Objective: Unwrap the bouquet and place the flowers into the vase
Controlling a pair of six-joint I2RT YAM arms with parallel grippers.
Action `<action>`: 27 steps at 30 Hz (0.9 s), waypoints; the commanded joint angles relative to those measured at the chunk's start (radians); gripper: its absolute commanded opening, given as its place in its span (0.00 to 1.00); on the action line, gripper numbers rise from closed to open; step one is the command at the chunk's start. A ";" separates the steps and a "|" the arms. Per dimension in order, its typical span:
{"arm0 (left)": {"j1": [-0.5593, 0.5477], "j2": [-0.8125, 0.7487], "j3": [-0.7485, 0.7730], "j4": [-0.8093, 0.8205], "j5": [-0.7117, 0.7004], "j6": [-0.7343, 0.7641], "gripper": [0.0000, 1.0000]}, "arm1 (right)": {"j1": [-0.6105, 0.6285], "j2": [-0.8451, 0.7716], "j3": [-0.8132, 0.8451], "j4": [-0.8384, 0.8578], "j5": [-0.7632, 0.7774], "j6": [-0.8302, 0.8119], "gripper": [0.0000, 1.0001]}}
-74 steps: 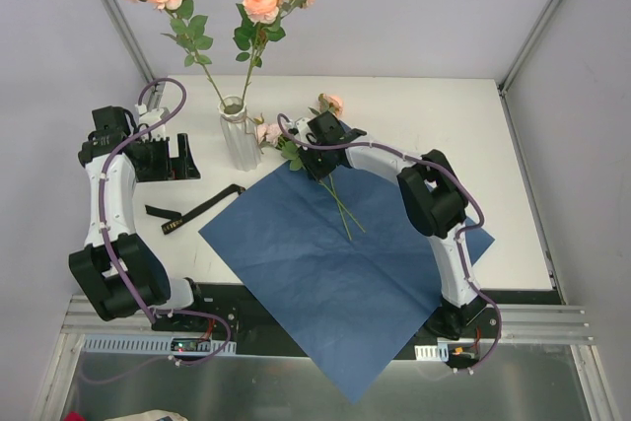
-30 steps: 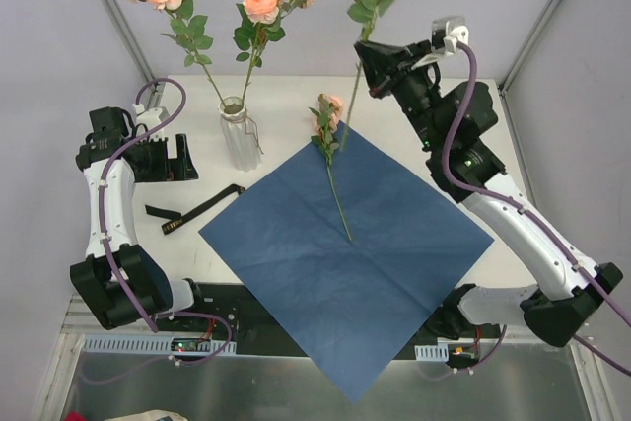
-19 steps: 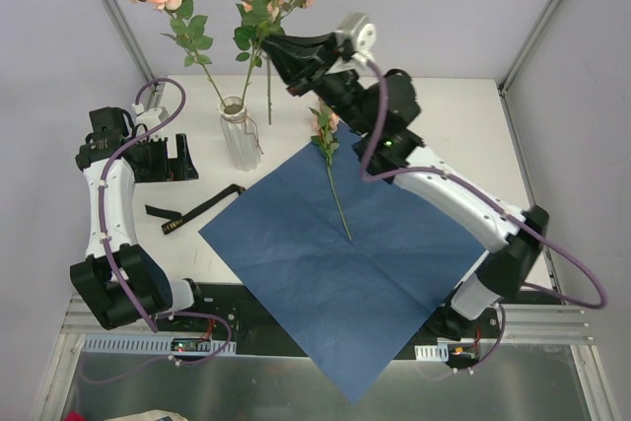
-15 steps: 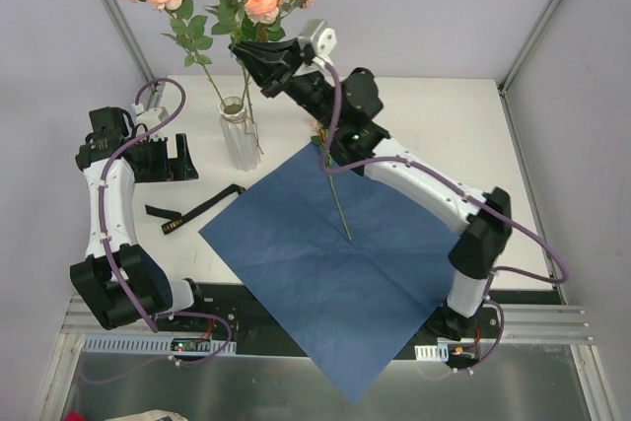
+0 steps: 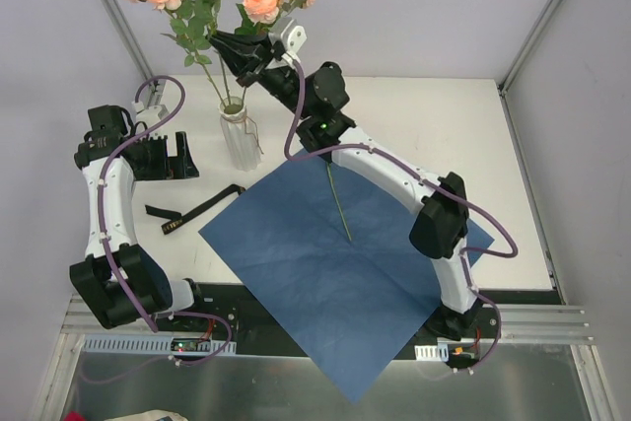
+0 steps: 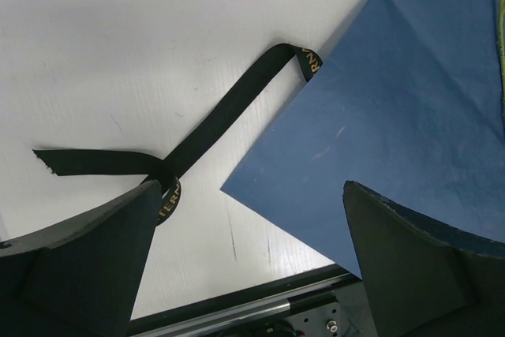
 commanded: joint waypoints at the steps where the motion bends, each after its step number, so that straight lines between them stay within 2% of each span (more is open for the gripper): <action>1: 0.006 0.008 0.030 -0.024 0.039 0.013 0.99 | -0.003 0.074 0.166 0.066 -0.002 -0.043 0.01; 5: 0.006 0.010 0.027 -0.025 0.035 0.019 0.99 | -0.009 0.155 0.278 0.054 0.022 -0.054 0.01; 18: 0.006 -0.015 0.032 -0.044 0.021 0.059 0.99 | -0.050 0.295 0.346 0.071 0.071 -0.042 0.01; 21: 0.006 -0.004 0.030 -0.045 0.022 0.059 0.99 | -0.062 0.302 0.327 0.067 0.081 -0.034 0.01; 27: 0.006 0.004 0.036 -0.044 0.024 0.060 0.99 | -0.064 0.257 0.167 0.087 0.108 -0.027 0.01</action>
